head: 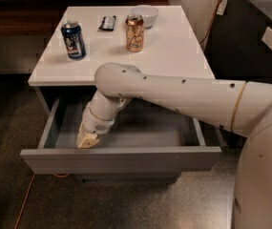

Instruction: Open top drawer

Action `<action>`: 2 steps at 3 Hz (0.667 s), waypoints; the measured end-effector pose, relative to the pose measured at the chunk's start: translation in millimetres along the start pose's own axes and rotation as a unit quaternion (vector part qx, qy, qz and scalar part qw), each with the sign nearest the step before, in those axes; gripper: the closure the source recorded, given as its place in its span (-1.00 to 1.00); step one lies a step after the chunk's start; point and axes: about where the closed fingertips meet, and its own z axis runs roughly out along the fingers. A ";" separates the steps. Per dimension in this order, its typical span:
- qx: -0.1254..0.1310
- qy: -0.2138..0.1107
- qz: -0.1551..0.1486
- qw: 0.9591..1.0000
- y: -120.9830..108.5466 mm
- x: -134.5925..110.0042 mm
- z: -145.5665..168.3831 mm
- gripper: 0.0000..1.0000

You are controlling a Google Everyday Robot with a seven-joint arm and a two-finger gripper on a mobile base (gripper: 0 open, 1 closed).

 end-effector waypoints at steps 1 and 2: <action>-0.015 -0.006 -0.007 1.000 14.5 -9.3 7.6 1.00; -0.023 -0.007 -0.010 1.000 21.4 -12.1 11.2 1.00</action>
Offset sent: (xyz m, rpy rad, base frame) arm -0.0731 0.0309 -0.0065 0.0301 0.0960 0.1198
